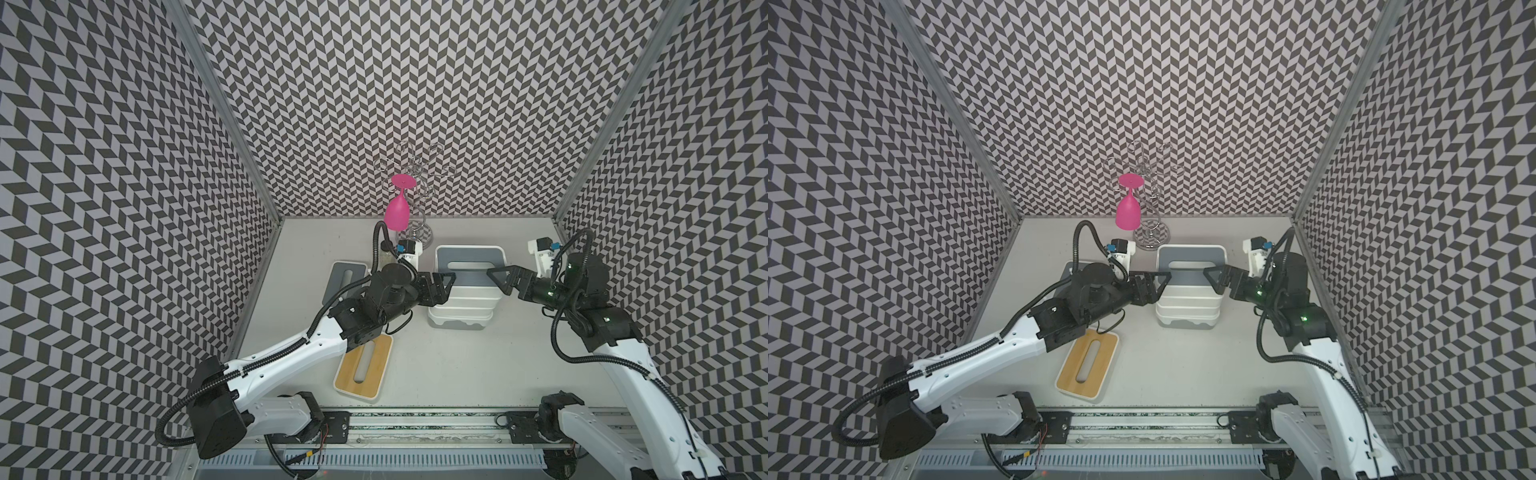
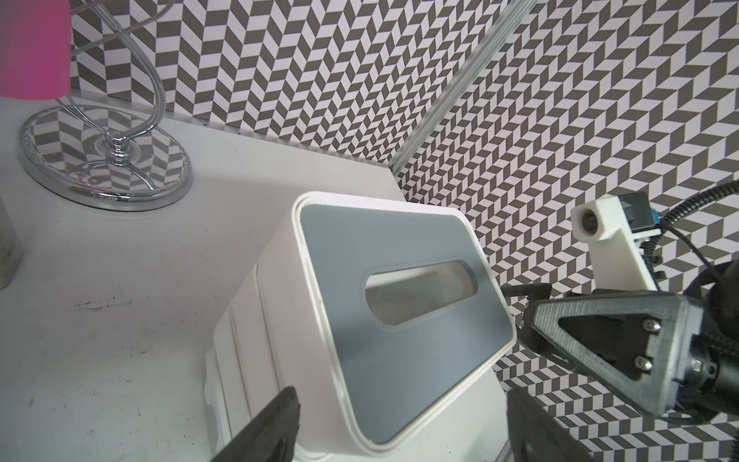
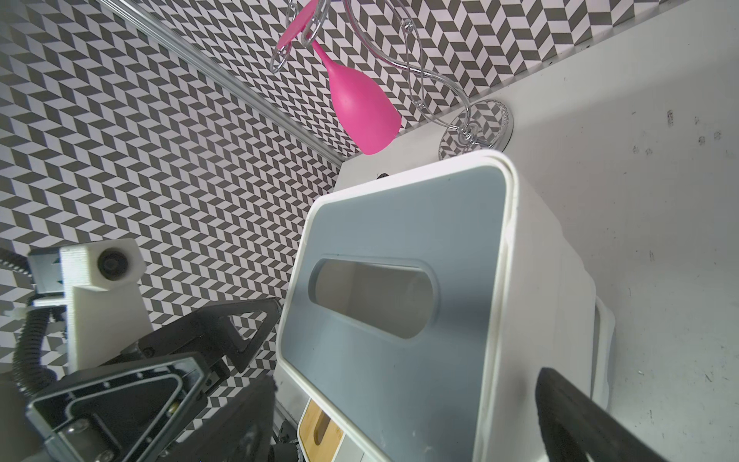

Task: Stack the tissue boxes
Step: Place the tissue box at the tissue box, then pick up the tissue box from the center of the board.

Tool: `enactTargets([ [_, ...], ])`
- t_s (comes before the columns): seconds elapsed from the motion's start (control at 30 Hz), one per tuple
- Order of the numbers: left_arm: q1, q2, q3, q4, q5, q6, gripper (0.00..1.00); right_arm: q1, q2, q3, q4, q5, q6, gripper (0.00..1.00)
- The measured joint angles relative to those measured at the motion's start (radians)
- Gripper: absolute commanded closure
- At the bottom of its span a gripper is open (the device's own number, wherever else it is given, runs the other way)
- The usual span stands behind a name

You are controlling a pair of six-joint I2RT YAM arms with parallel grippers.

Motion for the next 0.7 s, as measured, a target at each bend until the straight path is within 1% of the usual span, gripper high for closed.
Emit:
enactTargets([
  [0.2,0.022,-0.054,-0.008,-0.038,-0.039,0.027,0.18,0.000,-0.024,0.031,-0.004,0.030,0.003,0.01],
  [0.33,0.062,-0.097,-0.032,-0.080,-0.062,0.045,0.17,0.001,-0.035,0.070,0.002,0.030,0.008,0.01],
  [0.53,0.176,-0.147,-0.098,-0.145,-0.072,0.065,0.16,0.037,-0.031,0.129,0.043,0.034,0.045,0.01],
  [0.6,0.220,-0.153,-0.112,-0.161,-0.071,0.074,0.15,0.066,-0.024,0.145,0.077,0.035,0.063,0.01],
  [0.7,0.304,-0.151,-0.127,-0.181,-0.064,0.092,0.14,0.138,-0.003,0.165,0.132,0.038,0.092,0.01],
])
